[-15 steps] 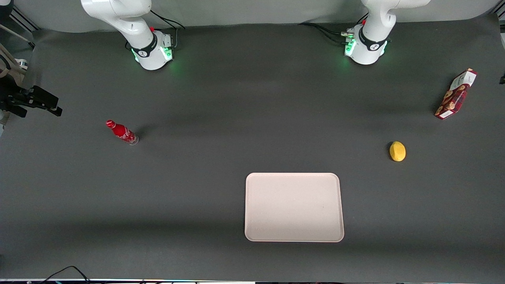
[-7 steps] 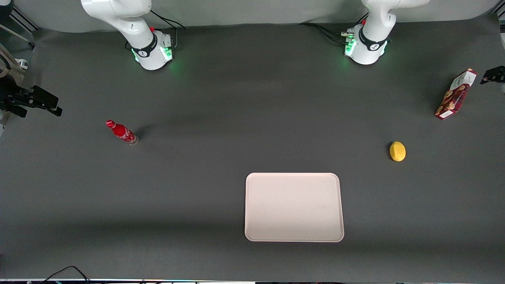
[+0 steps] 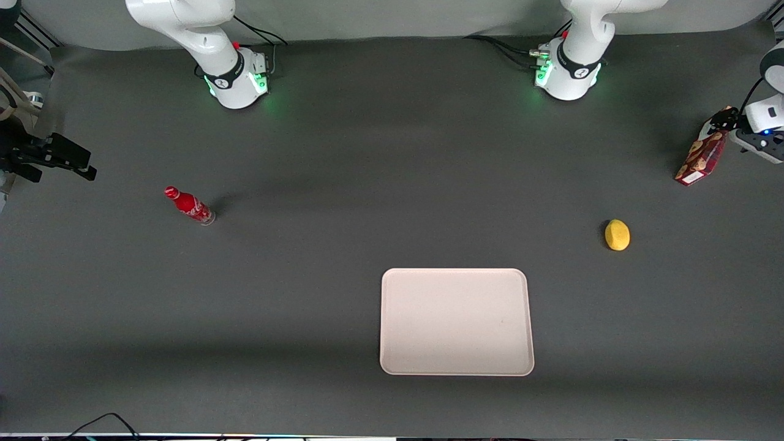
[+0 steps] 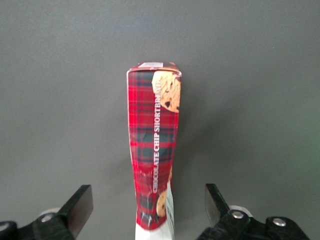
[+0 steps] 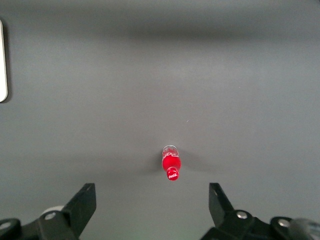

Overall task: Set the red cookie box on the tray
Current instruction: 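Close the left gripper on the cookie box's end, then lift the cookie box up off the table with the left gripper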

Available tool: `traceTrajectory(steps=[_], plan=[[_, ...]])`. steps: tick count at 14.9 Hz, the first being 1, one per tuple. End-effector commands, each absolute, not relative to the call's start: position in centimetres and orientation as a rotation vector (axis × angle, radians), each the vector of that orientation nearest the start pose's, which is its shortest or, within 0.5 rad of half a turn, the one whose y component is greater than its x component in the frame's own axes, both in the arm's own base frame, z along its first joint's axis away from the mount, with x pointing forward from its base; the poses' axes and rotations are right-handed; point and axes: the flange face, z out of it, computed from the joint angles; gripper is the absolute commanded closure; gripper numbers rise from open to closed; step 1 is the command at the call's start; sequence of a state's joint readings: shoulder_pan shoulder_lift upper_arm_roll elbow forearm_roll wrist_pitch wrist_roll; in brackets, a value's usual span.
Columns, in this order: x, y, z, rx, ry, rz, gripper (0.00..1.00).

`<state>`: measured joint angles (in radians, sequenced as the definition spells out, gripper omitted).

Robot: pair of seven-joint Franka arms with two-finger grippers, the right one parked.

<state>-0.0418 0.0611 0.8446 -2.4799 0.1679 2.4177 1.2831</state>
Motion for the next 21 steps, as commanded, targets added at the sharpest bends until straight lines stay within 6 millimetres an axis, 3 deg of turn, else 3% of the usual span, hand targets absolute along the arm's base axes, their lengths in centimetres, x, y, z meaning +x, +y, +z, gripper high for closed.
traceTrajectory(steps=[1,4,5,6,7,12,15,17,21], plan=[[30.6,34.3,23.0,-2.994,1.016,0.25,0.0],[29.5,34.7,20.5,-3.028,1.06,0.214,0.0],[29.4,34.7,20.2,-3.041,1.055,0.206,0.34],[29.6,34.8,20.2,-3.049,1.052,0.213,0.94],[29.7,35.0,20.2,-3.05,1.049,0.225,1.0],[31.5,35.6,21.4,-3.08,1.055,0.22,1.0],[33.9,36.4,23.7,-3.119,1.038,0.207,1.0],[36.7,37.2,26.9,-3.163,1.018,0.192,1.0],[43.9,37.0,37.7,-3.256,0.904,0.279,1.0]])
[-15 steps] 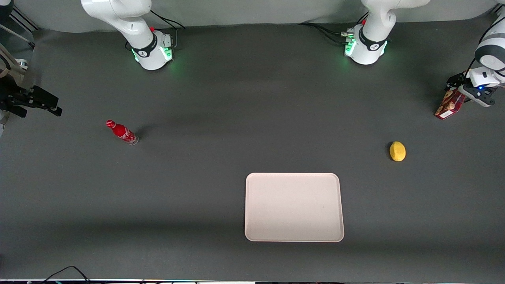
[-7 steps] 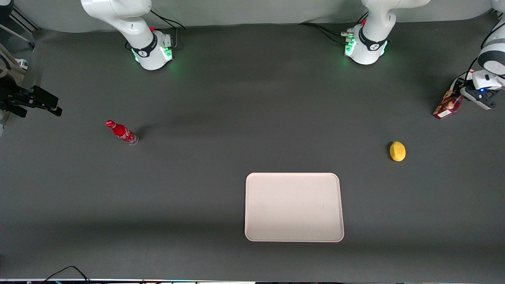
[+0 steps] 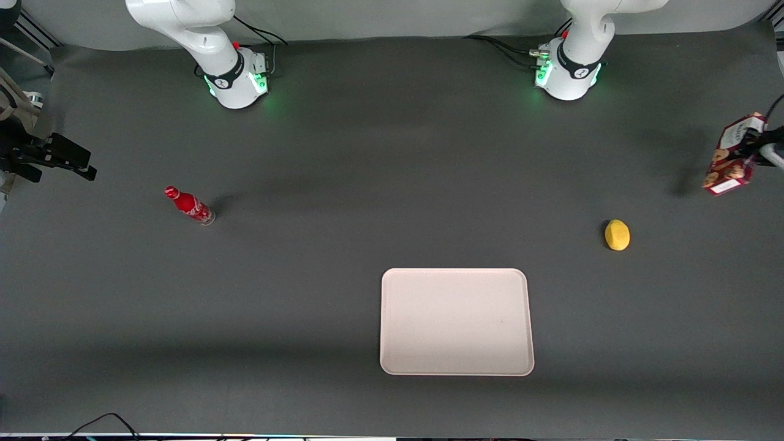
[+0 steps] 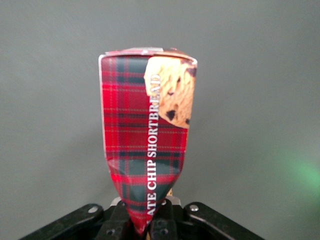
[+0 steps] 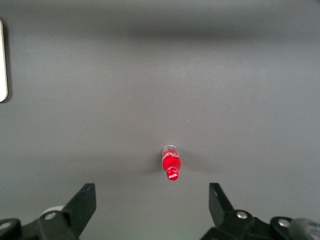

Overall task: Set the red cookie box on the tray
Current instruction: 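Lift the cookie box up off the table with the left gripper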

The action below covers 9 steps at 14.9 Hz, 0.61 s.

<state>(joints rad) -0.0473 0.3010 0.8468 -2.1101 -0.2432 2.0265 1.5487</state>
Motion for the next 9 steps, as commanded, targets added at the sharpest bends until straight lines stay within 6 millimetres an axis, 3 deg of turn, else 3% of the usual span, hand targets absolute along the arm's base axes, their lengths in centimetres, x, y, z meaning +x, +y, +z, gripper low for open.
traceTrajectory(steps=[1,3,5,7,9], plan=[[46.0,35.6,40.3,-3.262,0.871,0.321,1.0],[49.4,32.5,44.5,-3.267,0.779,0.387,1.0],[52.9,27.9,48.3,-3.276,0.653,0.417,1.0],[56.6,21.4,50.5,-3.269,0.506,0.436,1.0],[59.7,13.5,51.5,-3.244,0.384,0.433,1.0]])
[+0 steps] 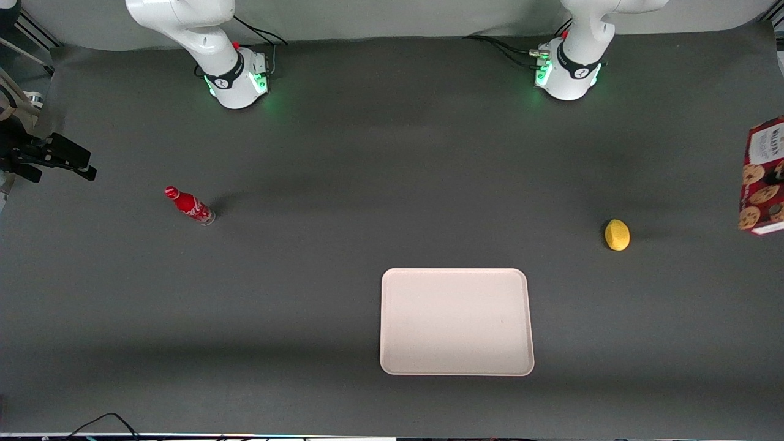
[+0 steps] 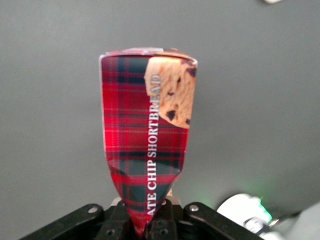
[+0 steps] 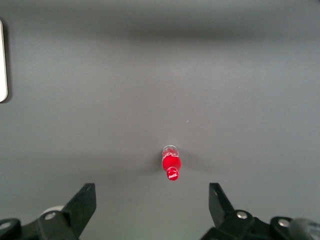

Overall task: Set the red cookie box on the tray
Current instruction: 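Lift the cookie box up off the table with the left gripper, then carry the held cookie box over to the white tray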

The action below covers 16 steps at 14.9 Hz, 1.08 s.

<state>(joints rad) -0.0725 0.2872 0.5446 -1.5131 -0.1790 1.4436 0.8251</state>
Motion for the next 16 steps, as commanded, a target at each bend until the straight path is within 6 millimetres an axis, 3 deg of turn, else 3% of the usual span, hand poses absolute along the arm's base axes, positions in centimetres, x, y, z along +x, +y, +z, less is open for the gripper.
traceTrajectory(steps=[1,4,8,11,12,16], plan=[[60.9,9.4,51.2,-3.236,0.323,0.445,1.0],[64.0,-0.6,49.7,-3.224,0.222,0.449,1.0],[69.7,-10.2,46.3,-3.256,0.079,0.393,1.0],[72.5,-15.2,42.5,-3.291,-0.027,0.239,1.0],[73.2,-15.8,40.8,-3.288,-0.06,0.203,1.0],[75.3,-20.0,32.1,-3.244,-0.164,0.06,1.0]])
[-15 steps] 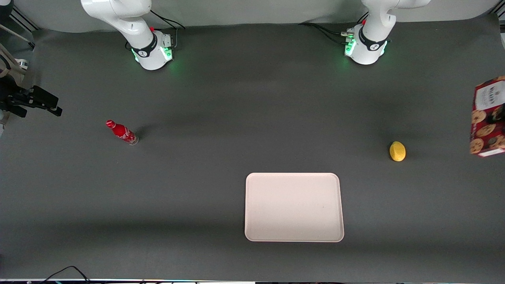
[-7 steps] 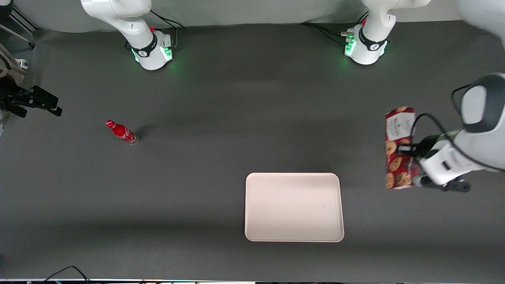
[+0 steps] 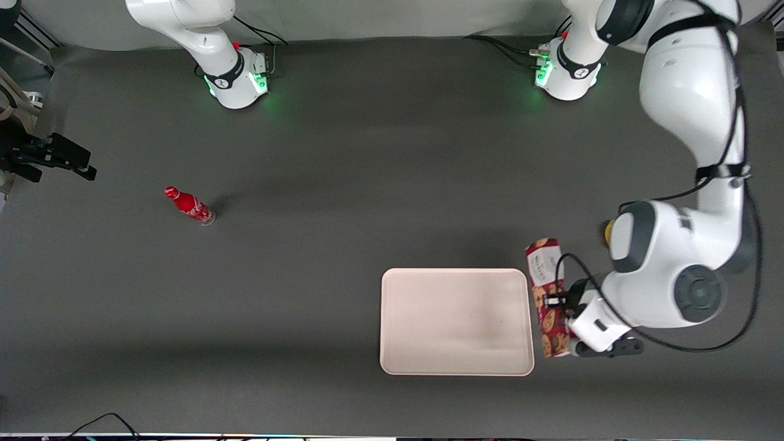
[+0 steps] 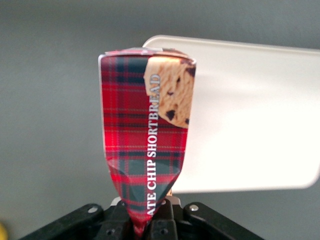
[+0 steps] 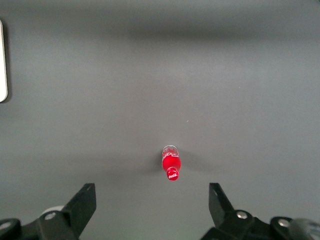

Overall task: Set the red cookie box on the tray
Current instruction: 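Carry the held cookie box over to the white tray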

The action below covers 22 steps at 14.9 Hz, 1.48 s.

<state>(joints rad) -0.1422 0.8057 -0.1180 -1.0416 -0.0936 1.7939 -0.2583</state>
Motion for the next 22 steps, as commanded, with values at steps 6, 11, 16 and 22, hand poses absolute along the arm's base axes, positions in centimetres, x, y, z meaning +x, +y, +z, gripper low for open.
traceTrajectory(steps=[6,11,16,22], plan=[[75.3,-22.6,26.2,-3.256,-0.114,0.021,1.0],[75.4,-22.2,24.7,-3.206,-0.062,-0.002,1.0],[74.2,-21.8,22.3,-3.153,0.067,0.058,0.0],[73.4,-20.3,27.6,-3.138,0.042,0.204,0.0]])
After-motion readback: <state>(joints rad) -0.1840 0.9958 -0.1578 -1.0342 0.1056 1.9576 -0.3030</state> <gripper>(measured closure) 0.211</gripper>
